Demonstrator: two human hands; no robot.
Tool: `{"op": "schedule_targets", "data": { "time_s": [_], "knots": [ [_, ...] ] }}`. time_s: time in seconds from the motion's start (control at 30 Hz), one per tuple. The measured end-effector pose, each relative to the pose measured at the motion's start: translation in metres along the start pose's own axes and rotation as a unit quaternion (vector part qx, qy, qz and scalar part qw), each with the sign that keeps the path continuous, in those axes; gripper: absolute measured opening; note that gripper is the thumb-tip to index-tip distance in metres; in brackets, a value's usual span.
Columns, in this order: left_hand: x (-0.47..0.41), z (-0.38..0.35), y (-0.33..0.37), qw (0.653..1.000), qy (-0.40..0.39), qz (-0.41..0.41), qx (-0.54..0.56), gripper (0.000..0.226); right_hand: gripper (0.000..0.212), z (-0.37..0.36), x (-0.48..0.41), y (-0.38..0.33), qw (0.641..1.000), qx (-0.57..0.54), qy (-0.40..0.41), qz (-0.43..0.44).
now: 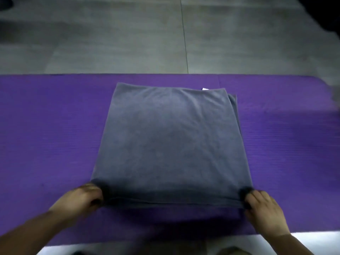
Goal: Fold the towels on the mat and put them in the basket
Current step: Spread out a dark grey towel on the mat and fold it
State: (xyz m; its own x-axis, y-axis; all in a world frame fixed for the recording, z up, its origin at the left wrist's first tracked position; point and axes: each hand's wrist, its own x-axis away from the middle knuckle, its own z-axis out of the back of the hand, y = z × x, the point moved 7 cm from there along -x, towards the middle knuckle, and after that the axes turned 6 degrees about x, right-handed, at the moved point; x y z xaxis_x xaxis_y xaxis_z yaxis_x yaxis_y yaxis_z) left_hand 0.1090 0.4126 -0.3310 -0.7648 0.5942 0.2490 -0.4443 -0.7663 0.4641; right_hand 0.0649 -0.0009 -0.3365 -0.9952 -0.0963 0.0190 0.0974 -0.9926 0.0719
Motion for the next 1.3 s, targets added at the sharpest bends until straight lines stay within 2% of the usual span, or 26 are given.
{"op": "schedule_targets", "data": {
  "time_s": [0.1, 0.17, 0.2, 0.23, 0.27, 0.3, 0.37, 0.43, 0.53, 0.6, 0.63, 0.67, 0.73, 0.77, 0.83, 0.93, 1.03, 1.17, 1.23, 1.3],
  "knots": [
    [0.006, -0.022, 0.002, 0.996, -0.068, 0.056, -0.001, 0.032, 0.027, -0.013, 0.015, 0.007, 0.997, -0.034, -0.049, -0.041],
    [0.005, -0.028, 0.009, 0.986, -0.130, 0.096, -0.030, 0.041, 0.027, -0.015, 0.020, 0.015, 0.981, -0.141, -0.062, -0.116],
    [0.001, -0.027, 0.008, 0.979, -0.154, 0.133, -0.021, 0.053, 0.023, -0.017, 0.021, 0.023, 0.958, -0.209, -0.063, -0.185],
    [-0.006, -0.022, 0.009, 0.982, -0.128, 0.131, -0.038, 0.064, 0.021, -0.017, 0.020, 0.030, 0.927, -0.263, -0.058, -0.262],
    [-0.011, -0.018, 0.013, 0.978, -0.145, 0.139, -0.061, 0.067, 0.027, -0.024, 0.022, 0.036, 0.888, -0.304, -0.069, -0.340],
    [-0.019, -0.017, 0.017, 0.970, -0.184, 0.145, -0.065, 0.057, 0.036, -0.027, 0.023, 0.038, 0.858, -0.318, -0.094, -0.391],
    [-0.046, -0.007, 0.030, 0.955, -0.232, 0.170, -0.070, 0.028, 0.043, -0.038, 0.024, 0.036, 0.825, -0.331, -0.138, -0.436],
    [-0.087, 0.005, 0.049, 0.963, -0.205, 0.173, 0.002, 0.026, 0.036, -0.043, 0.022, 0.028, 0.814, -0.332, -0.183, -0.439],
    [-0.167, 0.012, 0.098, 0.968, -0.147, 0.148, 0.139, 0.026, 0.005, -0.033, 0.016, 0.022, 0.834, -0.325, -0.185, -0.406],
    [-0.220, 0.003, 0.140, 0.960, -0.129, 0.147, 0.199, 0.032, 0.029, -0.021, 0.011, 0.018, 0.846, -0.356, -0.145, -0.368],
    [-0.242, -0.003, 0.163, 0.956, -0.124, 0.151, 0.219, 0.037, 0.034, -0.017, 0.010, 0.015, 0.850, -0.373, -0.129, -0.349],
    [-0.262, -0.012, 0.183, 0.954, -0.119, 0.156, 0.227, 0.046, 0.032, -0.009, 0.007, 0.009, 0.860, -0.385, -0.108, -0.318],
    [-0.287, -0.031, 0.215, 0.949, -0.111, 0.175, 0.236, 0.065, 0.013, 0.005, 0.003, 0.000, 0.881, -0.395, -0.049, -0.256],
    [-0.294, -0.039, 0.226, 0.948, -0.110, 0.186, 0.235, 0.070, 0.013, 0.008, 0.002, -0.001, 0.888, -0.392, -0.023, -0.239],
    [-0.304, -0.048, 0.235, 0.955, -0.097, 0.190, 0.205, 0.059, 0.024, 0.016, -0.004, -0.007, 0.903, -0.385, 0.019, -0.189],
    [-0.302, -0.034, 0.213, 0.964, -0.057, 0.201, 0.165, 0.035, 0.024, 0.031, -0.014, -0.020, 0.917, -0.372, 0.058, -0.133],
    [-0.281, -0.001, 0.173, 0.967, -0.016, 0.186, 0.175, 0.036, 0.029, 0.046, -0.033, -0.049, 0.933, -0.351, 0.060, -0.056],
    [-0.221, 0.049, 0.086, 0.949, 0.042, 0.221, 0.221, 0.042, 0.031, 0.078, -0.077, -0.117, 0.964, -0.247, -0.009, 0.096],
    [-0.182, 0.057, 0.032, 0.925, 0.055, 0.276, 0.257, 0.036, 0.030, 0.083, -0.097, -0.164, 0.957, -0.225, -0.067, 0.173],
    [-0.142, 0.060, -0.015, 0.891, 0.075, 0.327, 0.306, 0.018, 0.024, 0.081, -0.112, -0.215, 0.933, -0.233, -0.128, 0.242]
  ]
}}
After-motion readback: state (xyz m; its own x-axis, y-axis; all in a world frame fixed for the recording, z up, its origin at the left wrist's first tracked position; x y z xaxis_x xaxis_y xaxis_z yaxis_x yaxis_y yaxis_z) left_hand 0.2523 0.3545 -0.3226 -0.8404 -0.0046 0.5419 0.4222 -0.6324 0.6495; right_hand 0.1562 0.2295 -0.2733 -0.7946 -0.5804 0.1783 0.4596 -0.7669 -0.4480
